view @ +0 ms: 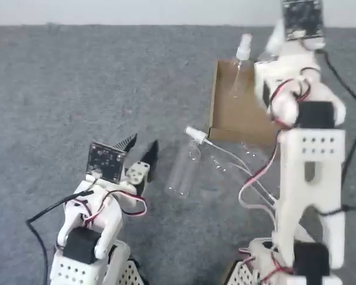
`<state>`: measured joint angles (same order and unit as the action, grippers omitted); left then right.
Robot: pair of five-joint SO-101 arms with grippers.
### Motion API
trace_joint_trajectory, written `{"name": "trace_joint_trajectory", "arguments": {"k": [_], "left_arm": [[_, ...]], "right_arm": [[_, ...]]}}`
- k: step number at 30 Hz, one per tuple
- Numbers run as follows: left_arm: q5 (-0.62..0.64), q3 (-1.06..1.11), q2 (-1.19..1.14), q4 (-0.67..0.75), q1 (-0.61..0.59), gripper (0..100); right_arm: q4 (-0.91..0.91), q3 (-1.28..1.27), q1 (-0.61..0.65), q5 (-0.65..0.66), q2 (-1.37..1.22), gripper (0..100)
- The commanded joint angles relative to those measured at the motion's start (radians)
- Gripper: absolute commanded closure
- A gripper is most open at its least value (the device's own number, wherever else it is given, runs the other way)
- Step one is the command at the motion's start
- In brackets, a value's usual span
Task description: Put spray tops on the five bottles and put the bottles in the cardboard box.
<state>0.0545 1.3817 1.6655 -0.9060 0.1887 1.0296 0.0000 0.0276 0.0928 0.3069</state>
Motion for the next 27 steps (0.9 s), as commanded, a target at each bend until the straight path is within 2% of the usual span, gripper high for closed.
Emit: {"name": "trace_joint_trajectory", "arguments": {"k": [1, 4, 17, 27], "left_arm": [[-0.002, -0.004, 0.012, 0.083, -0.086, 95], [0.0, -0.004, 0.012, 0.089, -0.115, 99], [0.0, 0.012, 0.012, 0.091, -0.114, 99], [0.0, 0.012, 0.012, 0.091, -0.114, 99]], "right_arm": [[-0.099, 0.068, -0.067, 0.015, -0.038, 99.3], [-0.177, 0.068, -0.081, 0.014, -0.111, 99.3], [-0.677, 0.071, -0.084, 0.009, -0.519, 99.3], [-0.834, 0.072, -0.105, 0.008, -0.673, 99.3]]}}
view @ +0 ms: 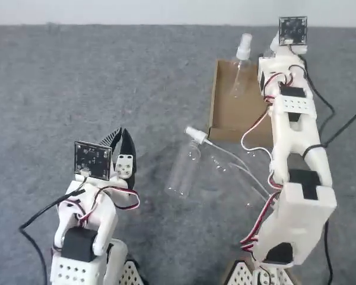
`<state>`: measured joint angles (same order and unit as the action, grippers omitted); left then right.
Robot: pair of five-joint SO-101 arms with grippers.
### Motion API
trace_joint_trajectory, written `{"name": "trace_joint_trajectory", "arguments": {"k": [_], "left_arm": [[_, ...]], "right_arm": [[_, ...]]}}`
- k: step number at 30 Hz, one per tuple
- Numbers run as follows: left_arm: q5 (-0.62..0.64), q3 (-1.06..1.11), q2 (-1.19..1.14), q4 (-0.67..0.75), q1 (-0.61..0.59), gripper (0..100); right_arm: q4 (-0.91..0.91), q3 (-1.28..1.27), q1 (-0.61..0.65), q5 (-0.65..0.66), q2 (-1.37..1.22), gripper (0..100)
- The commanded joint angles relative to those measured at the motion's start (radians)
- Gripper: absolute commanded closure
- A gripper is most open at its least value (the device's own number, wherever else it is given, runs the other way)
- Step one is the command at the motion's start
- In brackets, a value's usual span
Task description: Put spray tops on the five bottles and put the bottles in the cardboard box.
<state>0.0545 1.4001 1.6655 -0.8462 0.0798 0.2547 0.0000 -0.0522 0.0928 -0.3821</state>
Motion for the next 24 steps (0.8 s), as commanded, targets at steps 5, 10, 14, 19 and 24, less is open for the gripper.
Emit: {"name": "trace_joint_trajectory", "arguments": {"k": [5, 10, 14, 19, 24], "left_arm": [[0.0, 0.002, 0.012, 0.031, -0.005, 99], [0.0, 0.002, 0.012, 0.031, -0.005, 99], [0.0, 0.002, 0.012, 0.031, -0.005, 99], [0.0, 0.002, 0.012, 0.031, -0.005, 99], [0.0, 0.002, 0.012, 0.031, -0.005, 99]], "right_arm": [[-0.099, 0.072, -0.033, 0.008, -0.036, 99.3], [-0.094, 0.071, -0.033, 0.006, -0.056, 99.3], [-0.09, 0.069, -0.031, -0.034, -0.056, 99.3], [-0.09, 0.069, -0.036, -0.087, -0.056, 99.3], [-0.088, 0.066, -0.033, -0.086, -0.056, 99.2]]}}
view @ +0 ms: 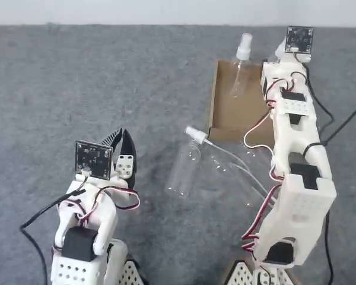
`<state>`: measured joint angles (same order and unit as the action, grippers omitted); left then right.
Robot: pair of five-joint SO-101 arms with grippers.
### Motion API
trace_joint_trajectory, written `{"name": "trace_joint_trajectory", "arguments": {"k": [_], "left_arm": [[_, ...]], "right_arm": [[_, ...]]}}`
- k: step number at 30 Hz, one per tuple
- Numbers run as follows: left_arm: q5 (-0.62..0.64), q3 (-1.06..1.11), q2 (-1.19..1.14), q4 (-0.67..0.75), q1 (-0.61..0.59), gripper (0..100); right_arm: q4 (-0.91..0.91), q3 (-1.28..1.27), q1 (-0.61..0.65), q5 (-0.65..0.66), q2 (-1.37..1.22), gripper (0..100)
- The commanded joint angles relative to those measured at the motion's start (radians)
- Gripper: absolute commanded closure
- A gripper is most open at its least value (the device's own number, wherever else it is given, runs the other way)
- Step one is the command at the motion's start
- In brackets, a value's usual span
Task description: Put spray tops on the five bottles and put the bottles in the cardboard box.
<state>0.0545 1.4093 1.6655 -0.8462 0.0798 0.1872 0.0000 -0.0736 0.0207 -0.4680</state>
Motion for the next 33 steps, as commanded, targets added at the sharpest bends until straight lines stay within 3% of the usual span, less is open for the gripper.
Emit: {"name": "trace_joint_trajectory", "arguments": {"k": [1, 22, 33], "left_arm": [[0.0, -0.007, 0.012, 0.031, -0.005, 99], [0.0, -0.007, 0.012, 0.031, -0.005, 99], [0.0, -0.007, 0.012, 0.031, -0.005, 99]], "right_arm": [[-0.021, 0.066, -0.012, -0.014, 0.03, 99.2], [0.035, 0.069, -0.01, -0.011, 0.031, 98.9], [0.036, 0.069, -0.01, -0.011, 0.036, 77.5]]}}
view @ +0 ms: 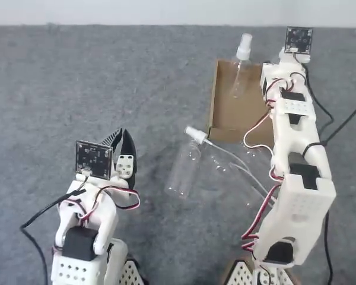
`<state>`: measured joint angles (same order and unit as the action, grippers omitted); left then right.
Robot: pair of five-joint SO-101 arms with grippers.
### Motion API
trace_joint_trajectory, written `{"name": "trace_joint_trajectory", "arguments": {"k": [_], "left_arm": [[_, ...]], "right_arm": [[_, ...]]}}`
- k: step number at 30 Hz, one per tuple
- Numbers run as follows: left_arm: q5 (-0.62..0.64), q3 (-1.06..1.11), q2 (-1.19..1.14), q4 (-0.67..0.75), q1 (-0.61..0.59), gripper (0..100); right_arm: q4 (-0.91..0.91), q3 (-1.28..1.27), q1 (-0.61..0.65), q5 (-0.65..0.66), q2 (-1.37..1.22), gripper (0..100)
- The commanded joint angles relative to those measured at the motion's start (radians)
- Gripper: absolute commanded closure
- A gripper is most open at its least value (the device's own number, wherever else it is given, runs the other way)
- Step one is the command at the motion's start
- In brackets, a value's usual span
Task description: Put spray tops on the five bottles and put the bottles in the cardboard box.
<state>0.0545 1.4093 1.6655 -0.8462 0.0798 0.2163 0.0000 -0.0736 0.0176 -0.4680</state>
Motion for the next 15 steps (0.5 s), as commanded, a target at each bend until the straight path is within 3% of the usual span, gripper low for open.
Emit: {"name": "trace_joint_trajectory", "arguments": {"k": [1, 10, 15], "left_arm": [[0.0, -0.007, 0.012, 0.031, -0.005, 99], [-0.002, -0.007, 0.012, 0.031, -0.005, 99], [-0.002, -0.007, 0.012, 0.031, -0.005, 99]], "right_arm": [[0.007, 0.069, -0.01, -0.008, 0.038, 76.5], [0.007, 0.071, -0.01, -0.008, 0.044, 70.0], [0.01, 0.081, -0.01, 0.058, 0.088, 69.9]]}}
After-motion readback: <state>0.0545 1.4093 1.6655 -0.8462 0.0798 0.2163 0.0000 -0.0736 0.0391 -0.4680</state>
